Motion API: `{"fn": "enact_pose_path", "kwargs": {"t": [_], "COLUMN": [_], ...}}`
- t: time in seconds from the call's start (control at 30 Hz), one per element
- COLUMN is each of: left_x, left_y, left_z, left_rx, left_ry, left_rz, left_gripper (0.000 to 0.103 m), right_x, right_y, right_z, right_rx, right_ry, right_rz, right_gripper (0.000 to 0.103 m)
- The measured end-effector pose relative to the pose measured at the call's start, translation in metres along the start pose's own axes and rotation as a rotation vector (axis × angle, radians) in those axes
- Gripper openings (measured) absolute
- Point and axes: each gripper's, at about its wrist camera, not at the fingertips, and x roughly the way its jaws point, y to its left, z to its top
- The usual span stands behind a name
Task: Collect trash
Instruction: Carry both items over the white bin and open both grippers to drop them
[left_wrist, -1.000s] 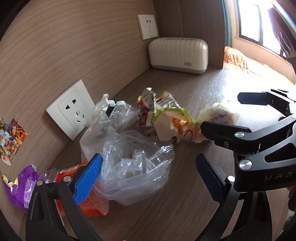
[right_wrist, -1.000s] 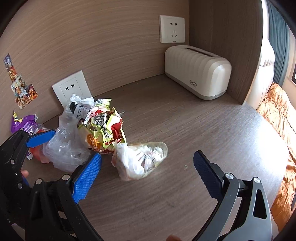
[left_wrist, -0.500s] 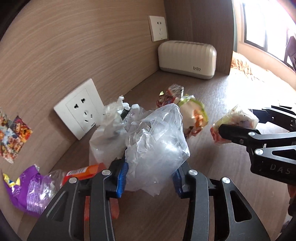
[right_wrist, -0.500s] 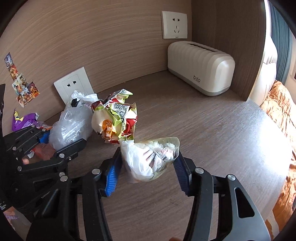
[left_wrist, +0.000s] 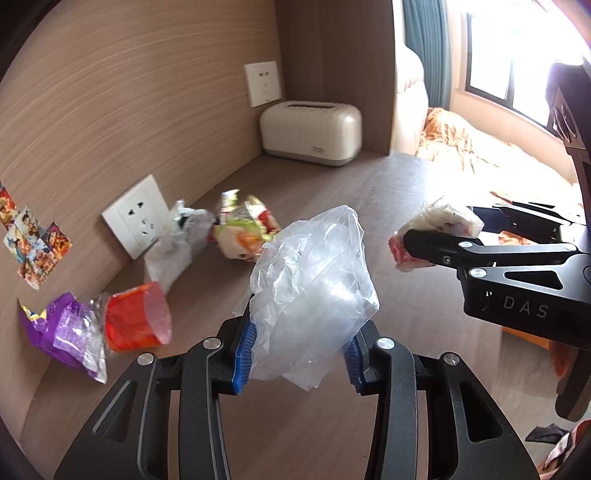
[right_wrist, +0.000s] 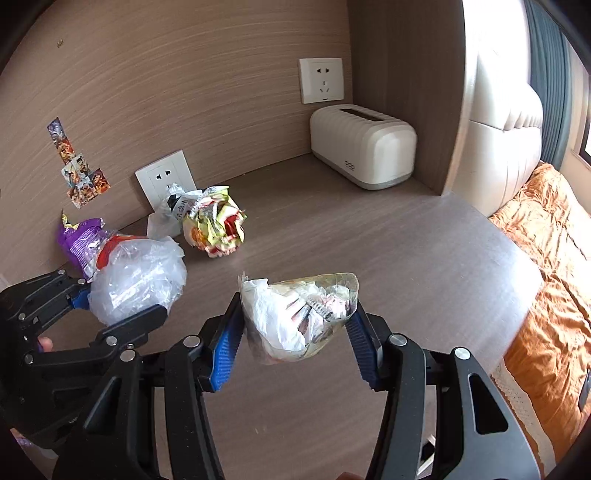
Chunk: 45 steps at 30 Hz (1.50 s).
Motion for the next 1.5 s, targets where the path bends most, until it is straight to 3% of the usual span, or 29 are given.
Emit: {"fn": "enact_pose_path", "kwargs": {"t": [0.63, 0.93, 1.17, 1.5], "left_x": [-0.023, 0.000, 0.054, 0.188], "left_y": [-0.163, -0.234, -0.282, -0.332], "left_z": [-0.012, -0.028, -0.055, -0.133], "left_rx": [0.139, 0.246, 0.309, 0.336], "left_ry": [0.010, 0.071, 0.170, 0.338], "left_rz": [-0.162, -0.268, -0.349, -0.442], "left_gripper": [0.040, 0.040, 0.040, 0.040], "right_x": [-0.095, -0.111, -0.083, 0.025], "right_y": [-0.090, -0.144, -0.187, -0.238], "right_z": [-0.072, -0.114, -0.164, -0.267], "right_rx": [0.103, 0.210, 0.344, 0.447], "right_ry": [0.000, 0.040, 0.136, 0.323], "right_rz": [-0.096, -0.194, -0.249, -0.338], "right_gripper": [0.055, 0.055, 0.055, 0.055]}}
